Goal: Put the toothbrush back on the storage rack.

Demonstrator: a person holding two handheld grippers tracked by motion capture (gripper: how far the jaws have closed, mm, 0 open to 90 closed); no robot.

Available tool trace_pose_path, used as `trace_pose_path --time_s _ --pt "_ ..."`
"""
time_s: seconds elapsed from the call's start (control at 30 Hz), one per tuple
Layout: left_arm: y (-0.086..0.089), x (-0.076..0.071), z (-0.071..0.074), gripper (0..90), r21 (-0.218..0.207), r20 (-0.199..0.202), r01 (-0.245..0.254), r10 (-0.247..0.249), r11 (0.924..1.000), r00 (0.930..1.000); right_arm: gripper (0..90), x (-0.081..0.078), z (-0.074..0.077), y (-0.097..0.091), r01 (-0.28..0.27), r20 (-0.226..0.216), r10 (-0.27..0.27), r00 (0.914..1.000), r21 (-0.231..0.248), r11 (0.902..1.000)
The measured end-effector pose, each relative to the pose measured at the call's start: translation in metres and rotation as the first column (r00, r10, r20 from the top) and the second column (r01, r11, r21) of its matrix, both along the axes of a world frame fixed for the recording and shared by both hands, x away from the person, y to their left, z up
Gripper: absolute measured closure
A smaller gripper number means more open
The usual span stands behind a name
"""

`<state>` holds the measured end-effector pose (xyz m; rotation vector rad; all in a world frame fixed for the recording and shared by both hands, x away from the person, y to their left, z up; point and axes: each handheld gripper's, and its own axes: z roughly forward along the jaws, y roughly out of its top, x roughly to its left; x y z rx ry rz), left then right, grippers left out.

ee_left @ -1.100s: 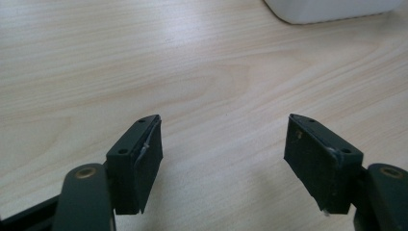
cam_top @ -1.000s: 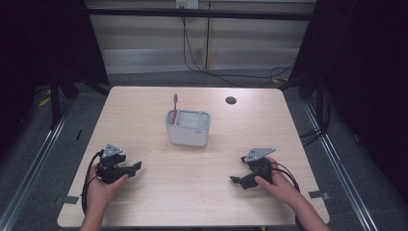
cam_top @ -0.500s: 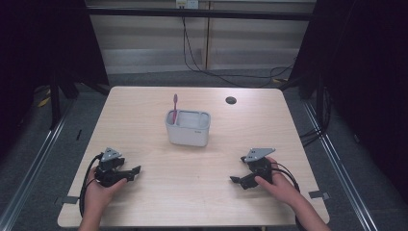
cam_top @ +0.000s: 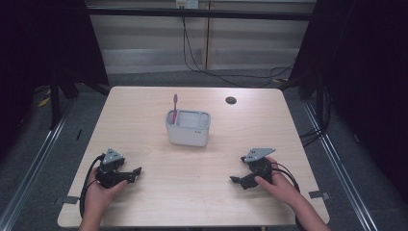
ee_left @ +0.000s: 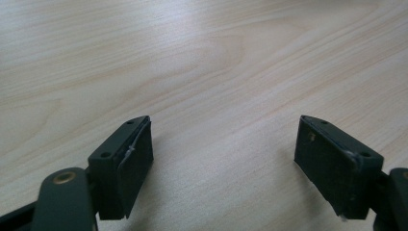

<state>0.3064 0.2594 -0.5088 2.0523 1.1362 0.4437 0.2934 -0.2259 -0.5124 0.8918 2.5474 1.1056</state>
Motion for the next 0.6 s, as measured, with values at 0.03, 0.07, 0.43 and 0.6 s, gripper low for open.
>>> trace_pose_path --time_s 0.03,0.07,0.43,0.6 --pt "-0.0001 -0.0001 0.0 20.6 0.003 0.001 0.0 0.0 1.0 1.0 10.1 0.0 0.0 -0.0001 0.0 0.0 0.0 1.0 0.0 1.0" --pt "-0.0006 -0.0001 0.0 20.6 0.005 0.002 0.001 -0.001 1.0 1.0 10.1 0.0 0.0 -0.0001 0.0 0.0 0.0 1.0 0.0 1.0" --pt "-0.0035 -0.0002 -0.0004 16.1 0.038 0.002 0.013 -0.013 0.9992 0.9999 10.1 0.0 0.0 -0.0001 -0.001 0.0 0.001 1.0 0.0 1.0" --pt "-0.0036 -0.0001 -0.0003 15.2 0.04 0.0 0.014 -0.014 0.9991 0.9999 10.2 0.0 0.0 0.0 0.0 0.0 0.0 1.0 0.0 1.0"
